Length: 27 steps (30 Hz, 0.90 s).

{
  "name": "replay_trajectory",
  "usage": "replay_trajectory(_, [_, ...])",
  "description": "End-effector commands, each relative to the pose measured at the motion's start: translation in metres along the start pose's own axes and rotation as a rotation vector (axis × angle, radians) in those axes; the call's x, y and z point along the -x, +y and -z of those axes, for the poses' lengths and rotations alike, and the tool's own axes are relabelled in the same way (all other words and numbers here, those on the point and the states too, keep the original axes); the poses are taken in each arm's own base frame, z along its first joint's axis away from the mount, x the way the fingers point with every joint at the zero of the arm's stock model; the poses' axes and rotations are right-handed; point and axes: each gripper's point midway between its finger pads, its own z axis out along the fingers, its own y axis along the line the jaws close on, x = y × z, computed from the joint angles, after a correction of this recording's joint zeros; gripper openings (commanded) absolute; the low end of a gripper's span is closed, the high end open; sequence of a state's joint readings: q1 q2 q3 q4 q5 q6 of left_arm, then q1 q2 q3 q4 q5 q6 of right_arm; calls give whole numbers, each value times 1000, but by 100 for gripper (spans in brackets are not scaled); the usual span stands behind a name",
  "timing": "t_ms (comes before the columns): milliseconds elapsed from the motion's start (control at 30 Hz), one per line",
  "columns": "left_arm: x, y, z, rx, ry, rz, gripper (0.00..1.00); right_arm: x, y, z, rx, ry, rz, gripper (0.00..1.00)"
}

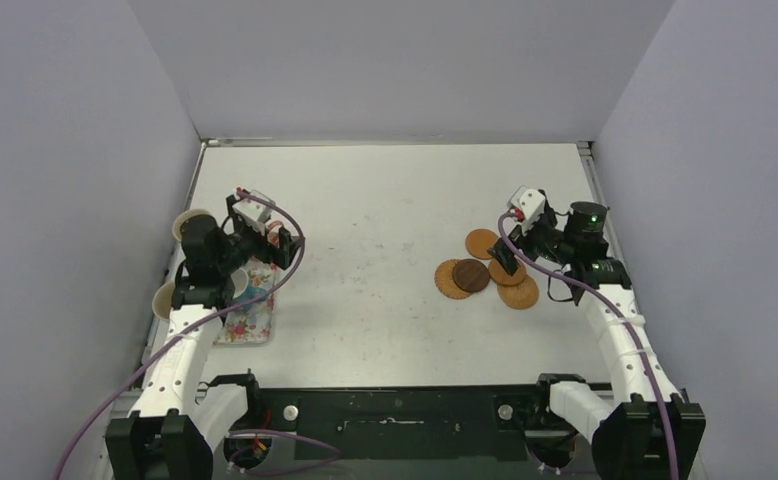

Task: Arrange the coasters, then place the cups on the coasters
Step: Move the coaster to the center of the board.

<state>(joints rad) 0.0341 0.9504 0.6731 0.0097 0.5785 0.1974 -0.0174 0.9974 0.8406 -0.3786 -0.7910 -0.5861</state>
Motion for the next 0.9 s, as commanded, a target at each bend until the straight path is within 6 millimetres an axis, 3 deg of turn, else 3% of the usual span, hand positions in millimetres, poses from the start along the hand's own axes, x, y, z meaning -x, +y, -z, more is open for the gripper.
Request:
replay_trajectory(0, [3, -19, -4, -116, -66, -30, 97, 2, -24, -19, -83, -39, 46, 100])
replay_trajectory(200, [1, -19, 1, -78, -110, -35, 97, -21, -17, -48, -53, -44, -16, 100])
replay_trajectory(333, [6, -26, 8, -86, -149, -59, 97, -20, -22, -53, -85, -84, -51, 100])
replay_trajectory(633, [7, -17, 8, -28, -172, -55, 97, 3, -55, -19, -433, -307, -173, 100])
replay_trajectory(867, [9, -14, 10, 2, -192, -54, 97, -19, -83, -18, -581, -218, -198, 100])
